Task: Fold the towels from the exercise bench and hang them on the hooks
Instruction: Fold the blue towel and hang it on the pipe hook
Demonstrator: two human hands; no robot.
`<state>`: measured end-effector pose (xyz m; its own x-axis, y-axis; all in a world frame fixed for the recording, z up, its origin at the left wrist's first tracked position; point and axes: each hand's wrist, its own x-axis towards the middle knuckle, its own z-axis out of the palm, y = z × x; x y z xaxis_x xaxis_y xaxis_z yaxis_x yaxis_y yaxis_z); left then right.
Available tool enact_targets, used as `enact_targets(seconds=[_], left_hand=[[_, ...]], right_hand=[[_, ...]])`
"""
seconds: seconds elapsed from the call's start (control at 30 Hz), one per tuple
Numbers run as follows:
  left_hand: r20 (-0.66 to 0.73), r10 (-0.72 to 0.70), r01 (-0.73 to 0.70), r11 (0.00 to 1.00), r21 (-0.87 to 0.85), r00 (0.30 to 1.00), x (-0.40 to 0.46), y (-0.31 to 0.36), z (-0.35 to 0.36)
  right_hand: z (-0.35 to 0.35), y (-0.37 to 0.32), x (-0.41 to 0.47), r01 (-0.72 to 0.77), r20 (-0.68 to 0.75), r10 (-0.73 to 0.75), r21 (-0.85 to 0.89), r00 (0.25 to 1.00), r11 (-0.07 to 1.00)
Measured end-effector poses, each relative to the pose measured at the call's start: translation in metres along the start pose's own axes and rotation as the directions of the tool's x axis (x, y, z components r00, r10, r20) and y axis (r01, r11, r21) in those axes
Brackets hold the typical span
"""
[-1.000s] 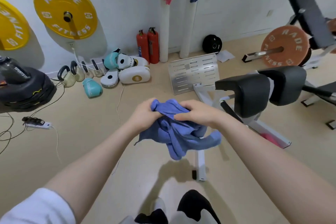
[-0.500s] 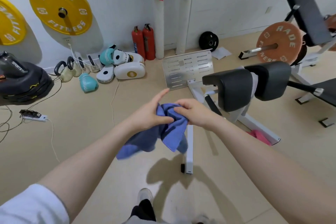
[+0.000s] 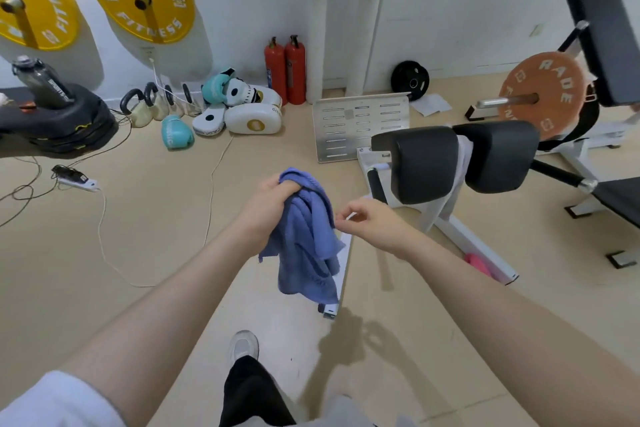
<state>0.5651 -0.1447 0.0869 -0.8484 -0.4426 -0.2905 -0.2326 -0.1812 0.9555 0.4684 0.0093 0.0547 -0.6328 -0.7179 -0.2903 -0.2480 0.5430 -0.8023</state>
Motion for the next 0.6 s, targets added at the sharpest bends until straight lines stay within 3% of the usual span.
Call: enact_targets(seconds=[0.13, 0.27, 0.37, 0.47, 0.53, 0.6], left_hand=[[0.049, 0.051, -0.046, 0.995, -0.088, 0.997, -0.013, 0.000, 0.010], [0.052, 0.037, -0.032, 0.996, -0.087, 0.998, -0.013, 0.005, 0.020], [-0.053, -0.088, 0.088, 0.996, -0.002, 0.995, -0.004, 0.004, 0.021], [-0.134, -0.249, 0.257, 0.965, 0.049, 0.959, 0.007, -0.008, 0.011], [-0.121, -0.220, 0.237, 0.959, 0.155, 0.968, 0.013, -0.011, 0.006], [-0.017, -0.137, 0.137, 0.955, 0.263, 0.990, 0.019, -0.005, 0.004]], right_hand=[[-0.006, 0.003, -0.008, 0.027, 0.050, -0.043, 0.286, 0.998, 0.958], [-0.012, -0.003, -0.011, 0.092, 0.005, -0.095, 0.214, 0.995, 0.972], [-0.017, 0.005, -0.007, -0.002, -0.149, 0.040, 0.250, 0.988, 0.968], [-0.023, 0.008, -0.007, -0.091, -0.171, 0.159, 0.349, 0.972, 0.933], [-0.025, 0.004, -0.007, -0.084, -0.148, 0.149, 0.371, 0.978, 0.925], [-0.026, -0.004, -0.004, -0.049, -0.103, 0.094, 0.375, 0.990, 0.926]])
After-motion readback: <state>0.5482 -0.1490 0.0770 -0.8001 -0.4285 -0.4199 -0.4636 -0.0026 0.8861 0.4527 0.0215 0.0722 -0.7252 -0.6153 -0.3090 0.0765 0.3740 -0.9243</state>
